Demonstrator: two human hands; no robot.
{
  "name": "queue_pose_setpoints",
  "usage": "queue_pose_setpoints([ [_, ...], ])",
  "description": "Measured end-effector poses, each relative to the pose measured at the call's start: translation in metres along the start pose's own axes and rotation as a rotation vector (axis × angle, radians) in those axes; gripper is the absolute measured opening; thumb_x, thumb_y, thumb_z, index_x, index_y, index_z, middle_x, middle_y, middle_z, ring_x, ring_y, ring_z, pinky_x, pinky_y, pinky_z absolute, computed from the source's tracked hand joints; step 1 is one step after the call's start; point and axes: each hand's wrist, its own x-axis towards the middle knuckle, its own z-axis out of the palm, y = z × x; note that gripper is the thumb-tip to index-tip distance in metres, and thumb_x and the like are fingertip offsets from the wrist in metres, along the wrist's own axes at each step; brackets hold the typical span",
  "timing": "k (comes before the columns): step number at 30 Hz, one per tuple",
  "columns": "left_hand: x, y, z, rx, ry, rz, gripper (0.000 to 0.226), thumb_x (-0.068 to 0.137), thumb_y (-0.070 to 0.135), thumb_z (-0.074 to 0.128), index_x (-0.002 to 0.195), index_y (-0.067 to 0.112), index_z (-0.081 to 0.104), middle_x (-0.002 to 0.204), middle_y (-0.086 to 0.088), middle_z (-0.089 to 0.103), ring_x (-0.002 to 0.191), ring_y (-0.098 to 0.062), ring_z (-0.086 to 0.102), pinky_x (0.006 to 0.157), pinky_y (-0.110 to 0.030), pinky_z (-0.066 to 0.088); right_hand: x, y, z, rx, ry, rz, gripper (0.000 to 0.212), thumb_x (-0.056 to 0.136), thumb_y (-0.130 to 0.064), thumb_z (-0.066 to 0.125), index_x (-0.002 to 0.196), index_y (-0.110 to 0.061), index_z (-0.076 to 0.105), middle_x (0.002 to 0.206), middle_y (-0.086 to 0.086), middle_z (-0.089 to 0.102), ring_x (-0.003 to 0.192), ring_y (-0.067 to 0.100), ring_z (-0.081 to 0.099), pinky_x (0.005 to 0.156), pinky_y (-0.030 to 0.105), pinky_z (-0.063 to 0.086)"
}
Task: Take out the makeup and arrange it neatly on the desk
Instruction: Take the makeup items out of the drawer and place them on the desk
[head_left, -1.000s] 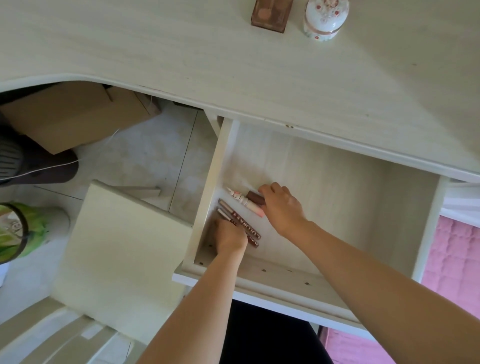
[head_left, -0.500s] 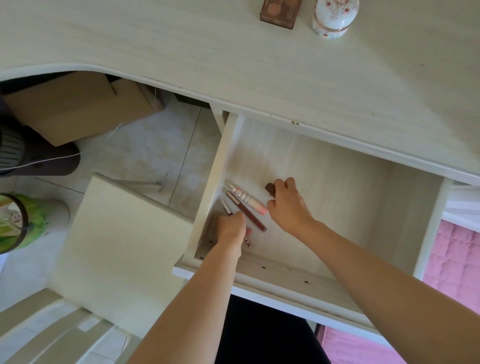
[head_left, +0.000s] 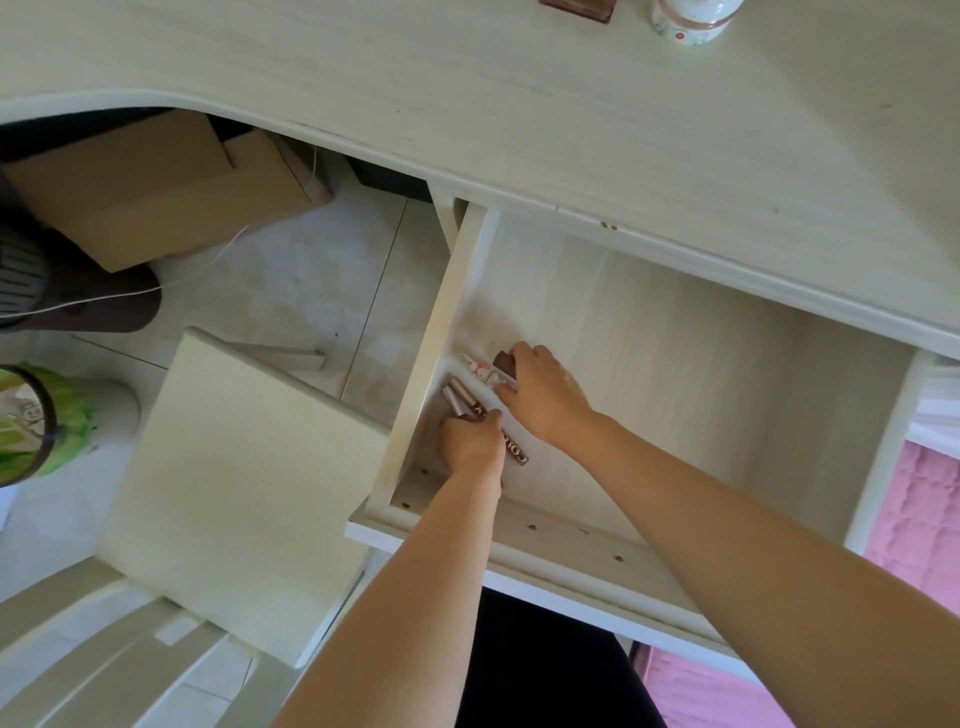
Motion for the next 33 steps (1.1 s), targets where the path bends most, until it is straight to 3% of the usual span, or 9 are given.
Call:
queue_pose_setpoints([
  [4, 0.001, 0.0, 0.0, 0.029, 0.028, 0.033, 0.026, 0.088, 0.022, 0.067, 0.07, 0.01, 0.053, 0.092, -0.017, 0.071, 0.086, -0.033, 0.069, 0.069, -0.037, 0.055, 0.002, 0.0, 0.002, -0.089, 0.002, -0.032, 0.032, 0.093, -0.033, 0.054, 0.115, -0.011, 0.047, 0.111, 0.008, 0.049, 0.091, 0.028, 0.056, 0.067, 0.032, 0.04],
  [8, -0.002, 0.002, -0.002, 0.043, 0.048, 0.043, 0.017, 0.09, 0.018, 0.063, 0.077, 0.008, 0.057, 0.091, -0.014, 0.069, 0.086, -0.03, 0.068, 0.071, -0.036, 0.057, -0.003, 0.0, 0.001, -0.166, -0.013, -0.084, 0.029, 0.094, -0.029, 0.052, 0.117, -0.011, 0.048, 0.113, 0.008, 0.048, 0.094, 0.028, 0.057, 0.071, 0.035, 0.045],
  [14, -0.007, 0.003, -0.002, 0.042, 0.012, 0.044, 0.015, 0.09, 0.018, 0.057, 0.081, 0.008, 0.061, 0.092, -0.018, 0.07, 0.088, -0.035, 0.068, 0.076, -0.044, 0.057, -0.018, 0.016, -0.004, -0.147, -0.034, 0.01, 0.032, 0.09, -0.027, 0.054, 0.115, -0.009, 0.045, 0.112, 0.008, 0.048, 0.093, 0.029, 0.056, 0.067, 0.034, 0.041],
  [16, -0.01, 0.005, -0.003, 0.057, -0.018, 0.06, 0.018, 0.092, 0.02, 0.056, 0.078, 0.009, 0.058, 0.081, -0.017, 0.068, 0.074, -0.034, 0.066, 0.071, -0.046, 0.057, -0.025, 0.024, -0.008, -0.084, -0.032, 0.04, 0.035, 0.088, -0.031, 0.055, 0.113, -0.009, 0.044, 0.108, 0.007, 0.048, 0.088, 0.028, 0.055, 0.066, 0.034, 0.043],
  [19, -0.02, 0.007, -0.003, 0.09, -0.1, 0.09, 0.016, 0.092, 0.023, 0.055, 0.083, 0.01, 0.056, 0.068, -0.005, 0.057, 0.056, -0.02, 0.052, 0.049, -0.028, 0.042, -0.038, 0.032, -0.018, -0.002, -0.024, 0.059, 0.029, 0.086, -0.031, 0.057, 0.102, -0.012, 0.042, 0.094, 0.007, 0.052, 0.077, 0.025, 0.053, 0.061, 0.032, 0.041],
  [25, -0.05, 0.008, -0.004, 0.067, -0.216, 0.115, 0.019, 0.092, 0.024, 0.057, 0.098, 0.007, 0.058, 0.08, -0.01, 0.067, 0.054, -0.015, 0.052, 0.044, -0.024, 0.037, -0.067, 0.032, -0.041, 0.08, 0.016, 0.121, 0.024, 0.087, -0.033, 0.054, 0.1, -0.018, 0.041, 0.081, 0.005, 0.058, 0.066, 0.023, 0.057, 0.054, 0.03, 0.042],
  [30, -0.087, 0.022, -0.017, -0.015, -0.295, 0.152, 0.016, 0.095, 0.02, 0.052, 0.095, 0.006, 0.059, 0.075, -0.008, 0.066, 0.044, -0.011, 0.043, 0.041, -0.026, 0.031, -0.096, 0.027, -0.065, 0.392, 0.07, 0.209, 0.018, 0.086, -0.029, 0.051, 0.098, -0.016, 0.048, 0.081, 0.011, 0.063, 0.064, 0.025, 0.06, 0.055, 0.035, 0.049],
  [33, -0.114, 0.032, -0.024, 0.017, -0.349, 0.261, 0.018, 0.096, 0.019, 0.05, 0.096, 0.005, 0.061, 0.07, -0.006, 0.059, 0.047, -0.012, 0.043, 0.044, -0.029, 0.034, -0.113, 0.025, -0.084, 0.579, 0.133, 0.227, 0.013, 0.087, -0.026, 0.051, 0.097, -0.018, 0.054, 0.085, 0.006, 0.068, 0.067, 0.021, 0.063, 0.052, 0.023, 0.046],
])
